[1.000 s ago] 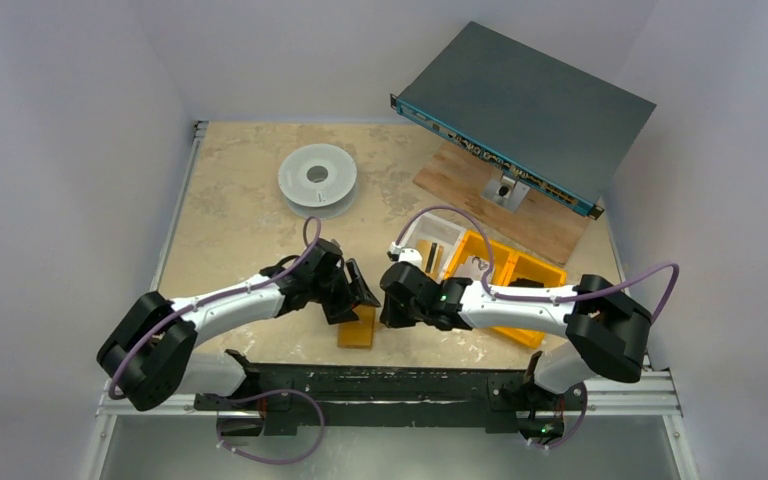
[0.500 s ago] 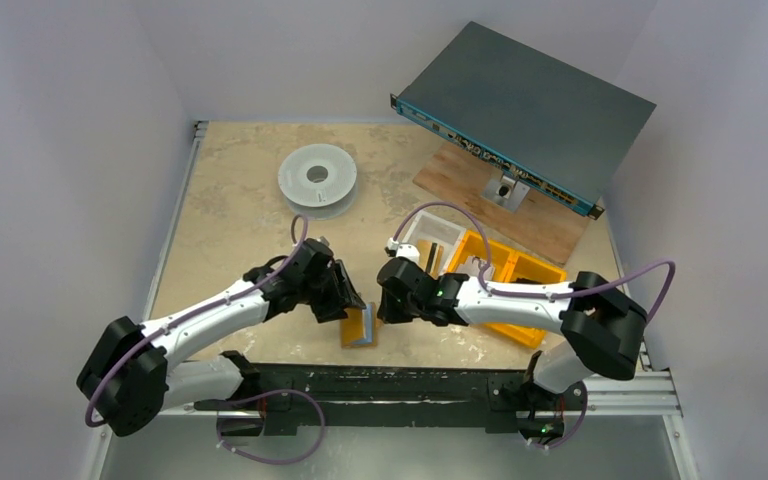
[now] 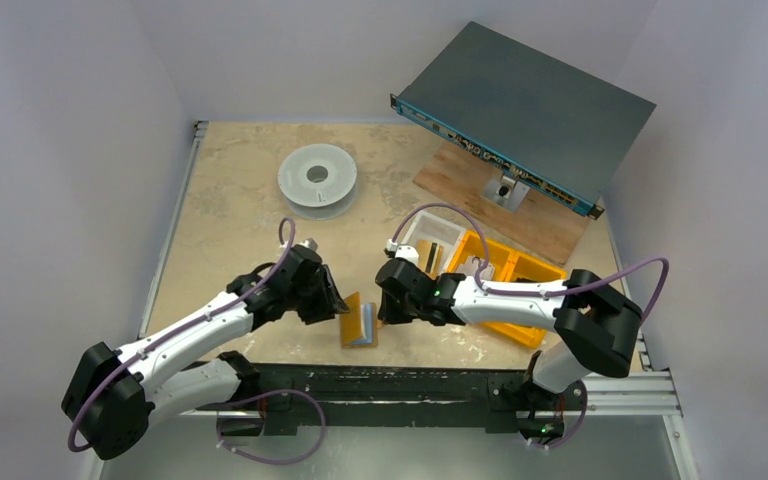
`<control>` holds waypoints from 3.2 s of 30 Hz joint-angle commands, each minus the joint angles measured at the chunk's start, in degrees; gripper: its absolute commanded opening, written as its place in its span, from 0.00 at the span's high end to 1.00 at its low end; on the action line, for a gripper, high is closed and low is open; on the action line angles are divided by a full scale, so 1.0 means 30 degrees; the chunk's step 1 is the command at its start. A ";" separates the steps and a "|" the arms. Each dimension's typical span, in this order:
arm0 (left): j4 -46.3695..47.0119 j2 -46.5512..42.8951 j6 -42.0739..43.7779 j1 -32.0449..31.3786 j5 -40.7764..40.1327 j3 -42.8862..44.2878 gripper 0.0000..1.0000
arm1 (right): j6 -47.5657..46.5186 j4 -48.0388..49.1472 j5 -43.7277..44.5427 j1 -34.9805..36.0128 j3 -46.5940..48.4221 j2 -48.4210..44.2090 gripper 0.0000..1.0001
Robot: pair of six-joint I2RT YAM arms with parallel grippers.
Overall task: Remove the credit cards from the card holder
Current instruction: Close the card holder at the corner of the board, then reset both arms
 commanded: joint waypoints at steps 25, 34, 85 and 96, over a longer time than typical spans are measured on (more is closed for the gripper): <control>0.2603 0.5727 -0.0260 -0.0337 0.1397 -0.0345 0.85 | -0.0459 0.0713 -0.1051 -0.0034 0.2049 0.0664 1.00; 0.2565 0.5104 -0.0238 -0.0339 0.1608 -0.0372 0.85 | 0.0379 0.3318 -0.3282 -0.0033 0.1829 0.4210 1.00; -0.6790 -0.4326 0.4730 -0.0284 -0.2600 0.6392 0.49 | 0.1347 0.1172 -0.2802 -0.1013 0.4059 0.0448 0.44; -1.0264 -0.4419 0.6560 -0.0262 -0.5673 1.0807 0.02 | -0.0415 -0.1782 0.1336 -0.1439 0.4699 -0.5394 0.01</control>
